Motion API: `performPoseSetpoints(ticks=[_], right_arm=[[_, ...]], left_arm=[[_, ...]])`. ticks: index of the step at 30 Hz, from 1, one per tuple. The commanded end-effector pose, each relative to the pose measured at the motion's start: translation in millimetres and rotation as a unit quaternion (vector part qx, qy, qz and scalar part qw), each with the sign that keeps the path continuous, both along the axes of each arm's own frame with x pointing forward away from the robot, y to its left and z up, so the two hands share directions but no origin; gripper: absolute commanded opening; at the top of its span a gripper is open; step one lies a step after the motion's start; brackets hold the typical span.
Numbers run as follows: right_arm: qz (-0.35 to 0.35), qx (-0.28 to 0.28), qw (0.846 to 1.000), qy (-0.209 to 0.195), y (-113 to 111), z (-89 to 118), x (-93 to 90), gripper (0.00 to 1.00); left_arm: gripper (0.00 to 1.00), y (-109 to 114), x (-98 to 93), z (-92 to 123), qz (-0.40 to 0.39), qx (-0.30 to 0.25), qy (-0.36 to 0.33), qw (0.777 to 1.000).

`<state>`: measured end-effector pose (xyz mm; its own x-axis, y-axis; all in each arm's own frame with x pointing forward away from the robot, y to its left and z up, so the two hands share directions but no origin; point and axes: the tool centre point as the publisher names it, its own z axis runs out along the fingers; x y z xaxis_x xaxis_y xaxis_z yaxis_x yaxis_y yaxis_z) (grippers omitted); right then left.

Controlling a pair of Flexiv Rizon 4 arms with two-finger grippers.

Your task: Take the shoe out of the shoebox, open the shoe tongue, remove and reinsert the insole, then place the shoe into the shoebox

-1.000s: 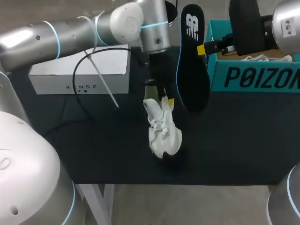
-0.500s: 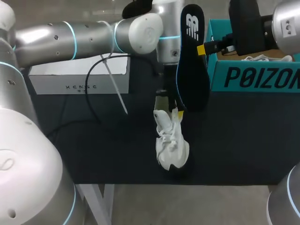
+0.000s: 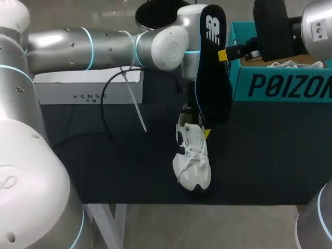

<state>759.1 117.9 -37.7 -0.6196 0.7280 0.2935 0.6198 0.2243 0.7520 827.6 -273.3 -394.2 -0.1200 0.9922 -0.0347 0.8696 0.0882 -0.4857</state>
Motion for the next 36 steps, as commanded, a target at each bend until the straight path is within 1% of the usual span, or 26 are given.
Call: performPoseSetpoints(ticks=[1,7,12,17,20,23,25,28,30,33,35,36], right_arm=[[-0.001,-0.001,1.000,0.001,3,-1,2.4,0.00],[-0.001,-0.001,1.000,0.001,3,-1,2.4,0.00],[-0.001,-0.001,1.000,0.001,3,-1,2.4,0.00],[-0.001,-0.001,1.000,0.001,3,-1,2.4,0.00],[-0.001,-0.001,1.000,0.001,3,-1,2.4,0.00],[-0.001,-0.001,1.000,0.001,3,-1,2.4,0.00],[-0.001,-0.001,1.000,0.001,3,-1,2.4,0.00],[-0.001,-0.001,1.000,0.001,3,-1,2.4,0.00],[-0.001,-0.001,1.000,0.001,3,-1,2.4,0.00],[-0.001,-0.001,1.000,0.001,3,-1,2.4,0.00],[-0.001,-0.001,1.000,0.001,3,-1,2.4,0.00],[-0.001,-0.001,1.000,0.001,3,-1,2.4,0.00]], left_arm=[[1.00,2,-4.7,3,0.004,-0.018,-0.012,1.000],[1.00,1,0.4,21,0.013,-0.062,-0.004,0.998],[1.00,4,12.7,43,0.033,-0.105,-0.010,0.994],[1.00,11,37.8,67,0.071,-0.164,-0.037,0.983],[1.00,19,59.4,84,0.111,-0.218,-0.065,0.967],[1.00,34,81.3,97,0.156,-0.268,-0.081,0.947],[1.00,46,95.0,103,0.181,-0.303,-0.100,0.930],[1.00,67,107.5,112,0.238,-0.364,-0.080,0.897],[1.00,85,110.7,119,0.279,-0.422,-0.025,0.862],[1.00,112,109.9,125,0.327,-0.507,0.018,0.797],[1.00,128,105.5,124,0.349,-0.549,0.019,0.759],[1.00,130,105.0,124,0.352,-0.555,0.019,0.753]])
